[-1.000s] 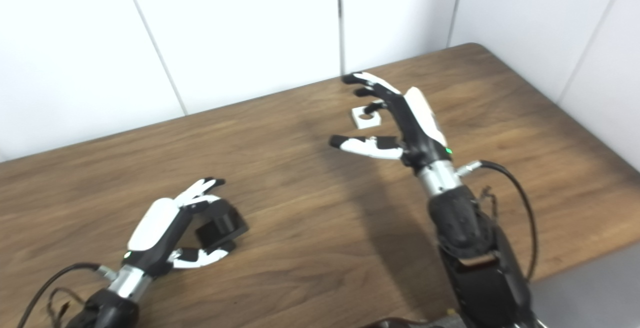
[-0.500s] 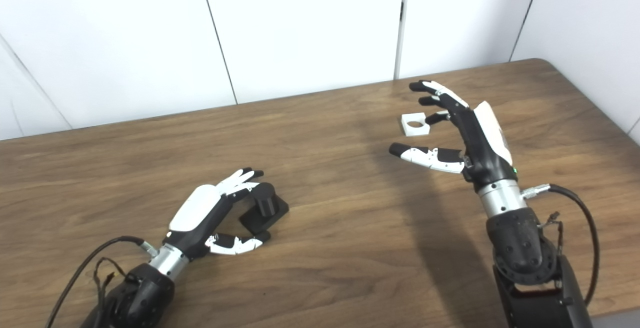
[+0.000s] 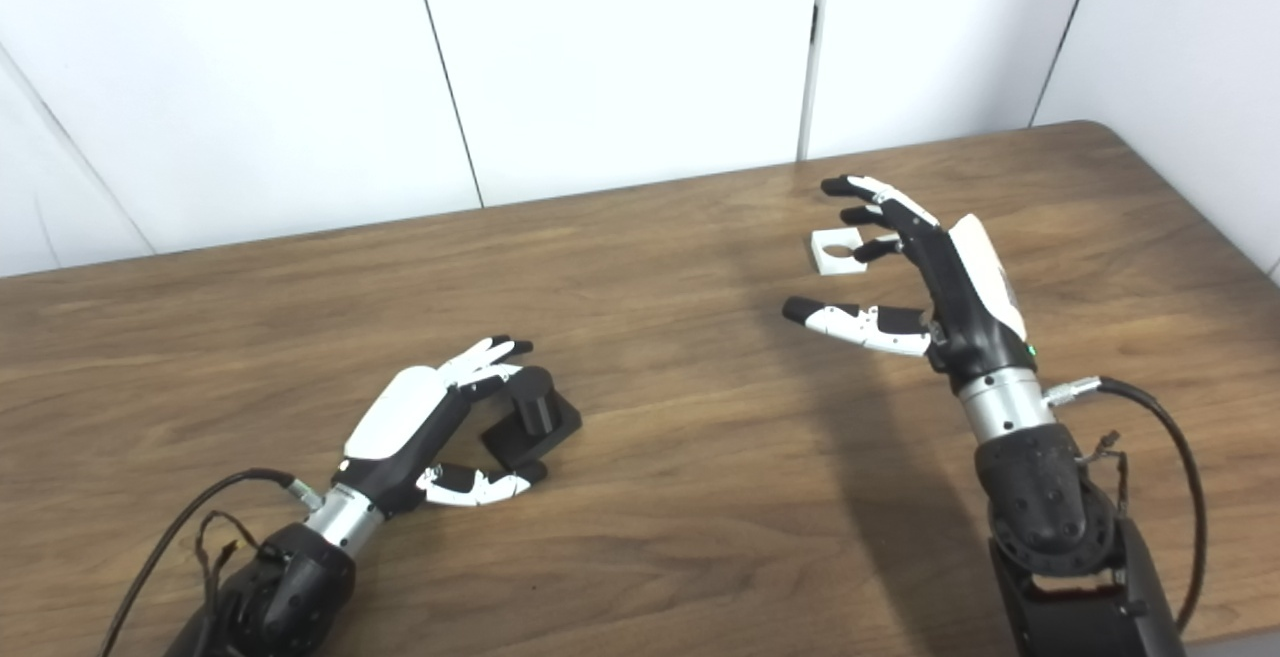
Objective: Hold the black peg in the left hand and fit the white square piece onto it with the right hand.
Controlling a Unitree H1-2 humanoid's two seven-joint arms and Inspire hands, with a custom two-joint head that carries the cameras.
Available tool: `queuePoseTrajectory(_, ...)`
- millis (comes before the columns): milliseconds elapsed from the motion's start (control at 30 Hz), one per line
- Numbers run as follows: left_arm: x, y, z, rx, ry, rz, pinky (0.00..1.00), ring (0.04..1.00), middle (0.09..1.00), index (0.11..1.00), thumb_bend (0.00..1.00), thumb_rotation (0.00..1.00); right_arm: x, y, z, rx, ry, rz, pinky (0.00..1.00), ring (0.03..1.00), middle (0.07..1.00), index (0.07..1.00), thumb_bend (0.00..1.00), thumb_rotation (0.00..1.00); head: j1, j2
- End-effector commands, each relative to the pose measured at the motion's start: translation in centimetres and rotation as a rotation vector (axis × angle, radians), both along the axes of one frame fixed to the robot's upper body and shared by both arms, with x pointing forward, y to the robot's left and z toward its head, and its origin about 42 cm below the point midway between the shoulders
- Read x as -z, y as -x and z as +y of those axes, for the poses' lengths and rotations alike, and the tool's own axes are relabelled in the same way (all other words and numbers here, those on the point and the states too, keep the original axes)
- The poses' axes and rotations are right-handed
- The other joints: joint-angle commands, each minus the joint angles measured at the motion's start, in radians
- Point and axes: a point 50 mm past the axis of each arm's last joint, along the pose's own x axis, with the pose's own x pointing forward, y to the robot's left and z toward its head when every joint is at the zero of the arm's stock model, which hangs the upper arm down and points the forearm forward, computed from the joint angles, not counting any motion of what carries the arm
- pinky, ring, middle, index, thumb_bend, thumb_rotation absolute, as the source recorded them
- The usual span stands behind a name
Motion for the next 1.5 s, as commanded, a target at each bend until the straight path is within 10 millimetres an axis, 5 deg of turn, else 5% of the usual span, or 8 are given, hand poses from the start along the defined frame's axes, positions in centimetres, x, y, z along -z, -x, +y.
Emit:
queuePoseTrajectory(0,3.3,1.5,1.5,-0.047,-0.071,0.098,0.90,0.946,0.920,0.714,0.86,0.27,-1.6,-0.7,0.2,-0.024,-0.003,-0.075,0.66,0.792,0.868,0.796,0.71,0.31,-0.001,0.001)
queuePoseTrajectory(733,3.5,1.5,1.7,-0.082,-0.044,0.103,0.91,0.933,0.905,0.745,0.87,0.24,-1.4,-0.8,0.2,-0.039,0.003,-0.068,0.66,0.796,0.867,0.794,0.71,0.31,0.003,0.005)
queuePoseTrajectory(867,3.8,1.4,1.8,-0.080,-0.052,0.114,0.91,0.937,0.907,0.712,0.87,0.25,-1.8,-1.3,-0.1,-0.037,0.041,-0.070,0.65,0.797,0.865,0.797,0.71,0.31,-0.050,-0.001)
queuePoseTrajectory(1033,3.8,1.3,2.3,-0.076,-0.058,0.119,0.90,0.938,0.907,0.678,0.87,0.25,-3.8,-3.4,-1.2,-0.002,0.215,-0.062,0.65,0.820,0.857,0.789,0.75,0.30,-0.103,-0.008)
queuePoseTrajectory(1200,3.8,1.2,2.7,-0.067,-0.062,0.115,0.89,0.937,0.906,0.666,0.87,0.23,-5.8,-5.4,-2.0,0.054,0.399,-0.006,0.75,0.864,0.878,0.810,0.75,0.37,-0.158,-0.021)
queuePoseTrajectory(1467,3.7,1.4,3.9,-0.048,-0.057,0.117,0.90,0.938,0.909,0.670,0.85,0.20,-7.8,-9.7,-2.8,0.093,0.524,0.065,0.65,0.851,0.878,0.782,0.79,0.32,-0.297,-0.046)
